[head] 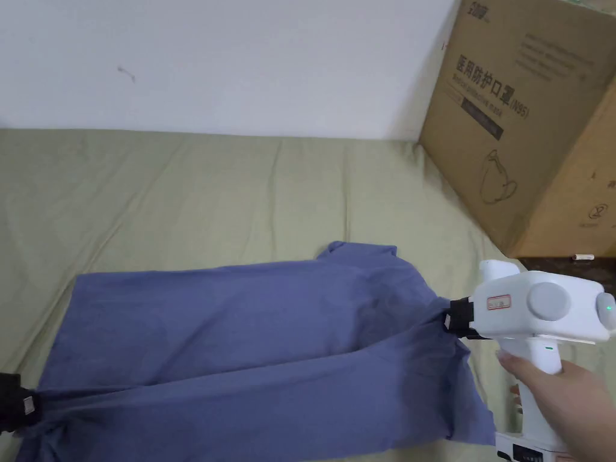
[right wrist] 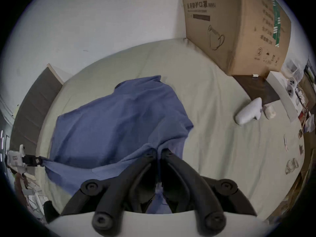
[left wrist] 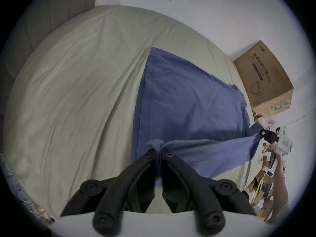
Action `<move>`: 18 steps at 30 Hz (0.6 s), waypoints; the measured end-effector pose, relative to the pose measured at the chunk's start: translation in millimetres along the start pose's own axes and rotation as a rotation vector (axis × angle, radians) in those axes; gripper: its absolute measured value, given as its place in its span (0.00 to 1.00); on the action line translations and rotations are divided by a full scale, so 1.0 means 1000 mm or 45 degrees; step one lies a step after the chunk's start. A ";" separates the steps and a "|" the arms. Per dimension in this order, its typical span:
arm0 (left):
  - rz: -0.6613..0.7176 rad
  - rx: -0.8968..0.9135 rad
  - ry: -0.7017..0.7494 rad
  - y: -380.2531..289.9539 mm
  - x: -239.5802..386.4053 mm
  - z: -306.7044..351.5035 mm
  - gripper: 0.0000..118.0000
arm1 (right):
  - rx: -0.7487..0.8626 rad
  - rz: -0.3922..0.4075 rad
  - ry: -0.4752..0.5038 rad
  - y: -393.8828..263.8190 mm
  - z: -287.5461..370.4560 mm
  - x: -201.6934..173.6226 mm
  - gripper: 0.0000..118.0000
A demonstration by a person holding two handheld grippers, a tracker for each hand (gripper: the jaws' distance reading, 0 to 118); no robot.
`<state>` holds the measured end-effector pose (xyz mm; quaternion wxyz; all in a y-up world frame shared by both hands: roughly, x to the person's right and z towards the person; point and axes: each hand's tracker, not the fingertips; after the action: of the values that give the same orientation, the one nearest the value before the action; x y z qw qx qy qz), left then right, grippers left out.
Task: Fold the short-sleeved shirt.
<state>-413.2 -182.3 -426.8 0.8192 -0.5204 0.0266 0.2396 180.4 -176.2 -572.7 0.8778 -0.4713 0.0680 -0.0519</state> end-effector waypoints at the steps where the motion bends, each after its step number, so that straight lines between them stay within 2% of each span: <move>1: -0.004 0.004 0.014 0.003 0.000 -0.006 0.16 | -0.008 0.001 -0.038 0.002 -0.009 -0.003 0.22; 2: -0.013 0.015 0.023 0.005 0.001 -0.009 0.32 | -0.009 0.000 -0.061 0.003 -0.015 -0.006 0.53; 3: -0.027 0.032 0.030 0.007 0.001 -0.011 0.50 | -0.011 -0.005 -0.094 0.010 -0.034 0.005 0.76; 4: -0.036 0.047 0.038 0.007 0.001 -0.012 0.76 | -0.015 -0.010 -0.110 0.010 -0.038 0.006 0.86; 5: -0.039 0.054 0.038 0.007 0.001 -0.012 0.98 | -0.022 -0.028 -0.115 0.008 -0.038 0.006 0.87; 9: -0.019 0.143 -0.022 0.001 -0.013 0.000 1.00 | -0.054 -0.111 -0.111 -0.012 -0.013 0.006 0.89; 12: -0.019 0.203 -0.065 -0.020 -0.012 0.020 1.00 | 0.005 -0.113 0.017 -0.040 0.013 0.008 0.89; 15: -0.065 0.251 -0.089 -0.048 -0.009 0.043 1.00 | 0.022 -0.117 0.030 -0.071 0.048 0.004 0.90; 16: -0.079 0.250 -0.098 -0.057 -0.009 0.050 0.97 | 0.041 -0.139 0.073 -0.079 0.058 0.004 0.89; 17: -0.084 0.253 -0.094 -0.067 -0.009 0.058 0.85 | 0.079 -0.170 0.116 -0.089 0.071 0.004 0.83; 18: -0.085 0.269 -0.088 -0.076 -0.008 0.065 0.64 | 0.115 -0.194 0.133 -0.097 0.083 0.003 0.71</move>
<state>-401.7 -155.1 -330.5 0.8774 -0.4232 0.0060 0.2257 194.9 -162.3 -446.4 0.8870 -0.4316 0.0753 -0.1459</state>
